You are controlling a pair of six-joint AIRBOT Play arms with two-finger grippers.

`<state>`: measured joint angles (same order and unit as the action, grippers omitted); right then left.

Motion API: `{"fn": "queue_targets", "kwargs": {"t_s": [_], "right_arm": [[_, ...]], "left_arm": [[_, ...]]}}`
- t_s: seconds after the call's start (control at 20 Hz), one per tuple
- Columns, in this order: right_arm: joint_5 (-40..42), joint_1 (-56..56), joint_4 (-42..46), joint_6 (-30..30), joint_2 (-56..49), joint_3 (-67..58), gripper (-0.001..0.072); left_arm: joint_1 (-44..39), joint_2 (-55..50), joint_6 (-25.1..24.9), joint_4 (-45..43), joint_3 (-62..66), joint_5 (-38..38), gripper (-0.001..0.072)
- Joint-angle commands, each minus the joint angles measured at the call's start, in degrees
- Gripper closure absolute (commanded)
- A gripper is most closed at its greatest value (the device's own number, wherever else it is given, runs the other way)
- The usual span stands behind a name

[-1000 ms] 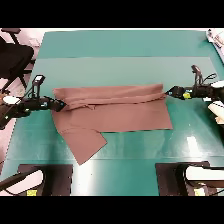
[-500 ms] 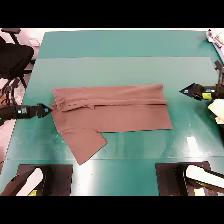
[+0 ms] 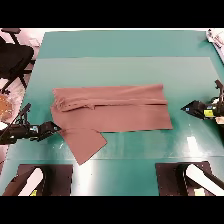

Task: Fold the shirts.

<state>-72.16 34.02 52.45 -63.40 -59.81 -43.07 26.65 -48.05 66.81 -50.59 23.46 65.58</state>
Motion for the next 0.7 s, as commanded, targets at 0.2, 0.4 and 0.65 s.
{"fn": "queue_targets", "kwargs": {"t_s": [0.2,0.4,0.65], "right_arm": [[2.95,0.11,-0.37,-0.66,5.95,4.59,0.0204],[3.26,0.11,-0.37,-0.66,6.91,4.59,0.0204],[2.80,0.11,0.11,-0.70,6.67,4.59,0.0205]], "left_arm": [[-0.83,0.07,-0.42,5.62,-3.28,-5.11,0.0002],[-3.65,0.07,-0.39,5.95,-6.32,-7.48,0.0003],[-4.17,0.09,-1.84,6.08,-6.60,-7.89,0.0681]]}}
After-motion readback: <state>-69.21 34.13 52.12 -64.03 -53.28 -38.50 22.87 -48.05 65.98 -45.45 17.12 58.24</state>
